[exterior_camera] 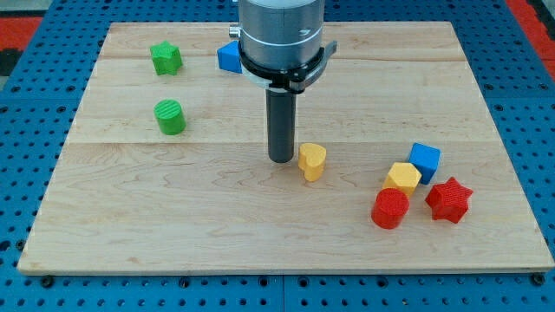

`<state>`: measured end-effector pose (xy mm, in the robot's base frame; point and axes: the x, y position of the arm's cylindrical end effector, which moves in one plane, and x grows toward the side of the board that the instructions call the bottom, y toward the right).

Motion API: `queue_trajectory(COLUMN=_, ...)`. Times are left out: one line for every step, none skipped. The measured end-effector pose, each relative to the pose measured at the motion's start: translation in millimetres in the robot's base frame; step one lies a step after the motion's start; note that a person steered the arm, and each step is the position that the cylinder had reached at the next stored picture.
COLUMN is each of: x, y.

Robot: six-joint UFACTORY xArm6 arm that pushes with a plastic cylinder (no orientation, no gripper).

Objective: Keep the yellow heart to the left of the yellow hexagon

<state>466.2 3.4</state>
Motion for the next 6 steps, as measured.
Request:
queue_trajectory(x=19.1, y=49.0)
queue_trajectory(x=28.9, y=81.5)
queue_trajectory(x=27.8, y=57.0)
queue_trajectory(x=12.0, y=37.5)
queue_trajectory(x=-39.4, y=-76.3)
queue_trajectory(x=-24.9, y=-175.6)
